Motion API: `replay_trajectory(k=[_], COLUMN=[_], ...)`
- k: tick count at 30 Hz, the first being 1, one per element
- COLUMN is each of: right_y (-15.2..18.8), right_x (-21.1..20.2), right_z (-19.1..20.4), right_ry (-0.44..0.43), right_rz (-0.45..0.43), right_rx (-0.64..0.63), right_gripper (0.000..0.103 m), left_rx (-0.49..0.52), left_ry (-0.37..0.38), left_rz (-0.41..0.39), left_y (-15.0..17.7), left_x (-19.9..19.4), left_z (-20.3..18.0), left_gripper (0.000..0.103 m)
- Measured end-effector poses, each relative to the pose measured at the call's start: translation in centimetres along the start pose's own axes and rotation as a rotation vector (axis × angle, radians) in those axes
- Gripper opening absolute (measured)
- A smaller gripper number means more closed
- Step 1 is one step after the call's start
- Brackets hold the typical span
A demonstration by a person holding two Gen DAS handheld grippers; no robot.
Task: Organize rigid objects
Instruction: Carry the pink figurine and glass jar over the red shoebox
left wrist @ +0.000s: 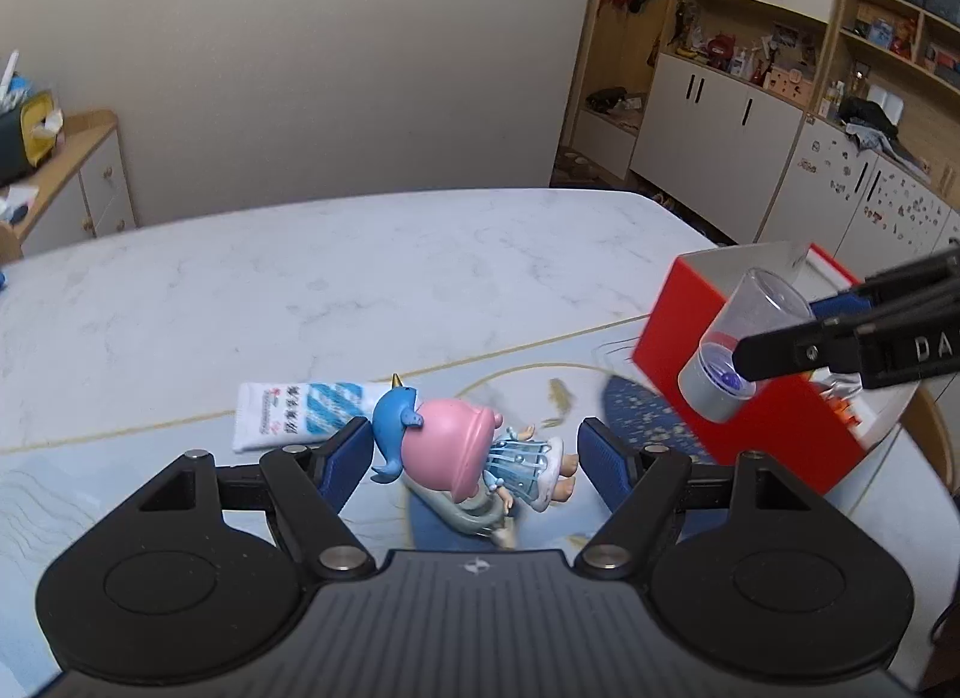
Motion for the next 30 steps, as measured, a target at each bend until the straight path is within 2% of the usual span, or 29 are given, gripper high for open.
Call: replay_trajectory(k=[5, 12, 30], right_y=[0.7, 1.8, 6.1], right_x=[-2.1, -4.7, -8.6], right_z=[-1.5, -4.9, -20.0], right_ry=[-0.006, -0.005, 0.052], right_rz=[-0.021, -0.047, -0.051], right_rx=[0.016, 0.035, 0.143], right_gripper=[0.039, 0.04, 0.04], left_rx=[-0.014, 0.028, 0.083], left_ry=[0.021, 0.029, 0.043], left_rz=[0.006, 0.004, 0.049], left_y=[-1.1, -1.9, -3.5], left_x=[-0.7, -0.6, 3.8], left_z=[-2.4, -7.2, -20.9], left_gripper=[0.075, 0.075, 0.075])
Point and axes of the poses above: each gripper's, at about its wrist camera, not at the fingertips, and x roughly the way its jaws point, z to its left, y to its underside, the point moved 3 cm from there along x, roughly the way its jaws point, and after that the axes turned 3 degrees about -y, right-handed, at the moved point
